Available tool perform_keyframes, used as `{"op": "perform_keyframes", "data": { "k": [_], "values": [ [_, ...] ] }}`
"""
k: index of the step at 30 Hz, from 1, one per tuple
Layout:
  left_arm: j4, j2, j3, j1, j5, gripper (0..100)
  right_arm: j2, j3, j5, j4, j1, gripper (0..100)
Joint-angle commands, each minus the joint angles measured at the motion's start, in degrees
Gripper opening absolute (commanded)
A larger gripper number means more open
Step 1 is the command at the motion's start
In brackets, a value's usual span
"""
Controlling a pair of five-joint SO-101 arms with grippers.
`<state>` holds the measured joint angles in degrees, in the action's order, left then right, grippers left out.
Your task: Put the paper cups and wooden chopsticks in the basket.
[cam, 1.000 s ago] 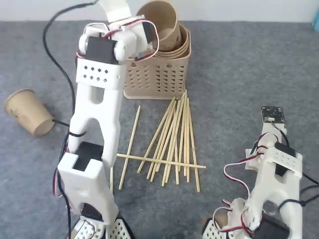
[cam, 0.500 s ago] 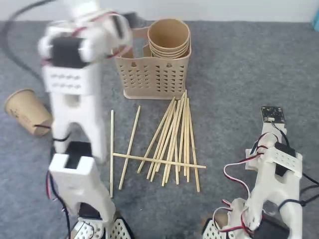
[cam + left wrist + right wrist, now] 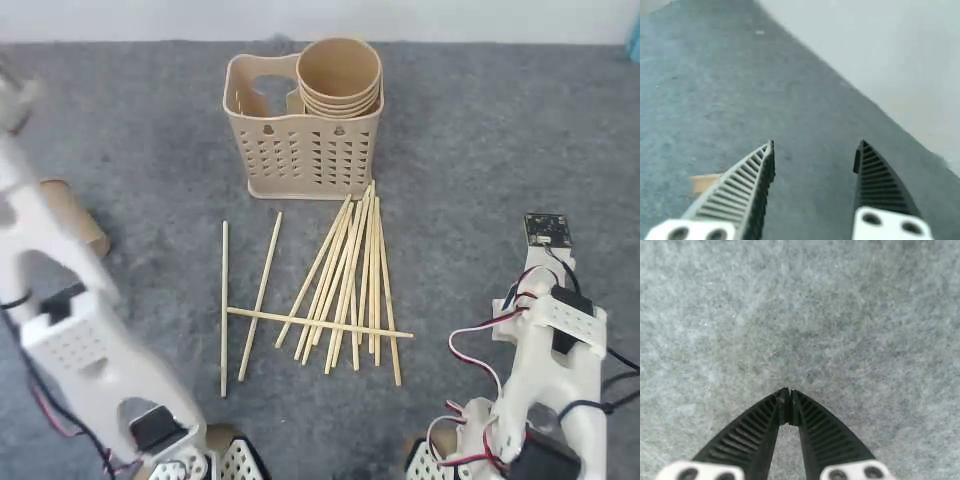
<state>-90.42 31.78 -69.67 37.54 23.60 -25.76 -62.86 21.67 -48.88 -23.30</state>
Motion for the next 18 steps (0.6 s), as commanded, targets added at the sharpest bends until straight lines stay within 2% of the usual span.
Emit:
{"op": "perform_keyframes", "data": {
  "k": [1, 8, 18],
  "values": [
    [7.65, 5.89, 0.04, 6.33, -0.44, 21, -1.89, 0.35, 0.18, 0.75, -0.31, 0.8],
    [15.65, 16.53, 0.22, 8.00, -7.12, 2, -1.89, 0.35, 0.18, 0.66, -0.31, 0.8],
    [20.13, 29.45, -0.04, 7.91, -7.30, 1, -1.89, 0.35, 0.18, 0.57, -0.22, 0.8]
  ]
}}
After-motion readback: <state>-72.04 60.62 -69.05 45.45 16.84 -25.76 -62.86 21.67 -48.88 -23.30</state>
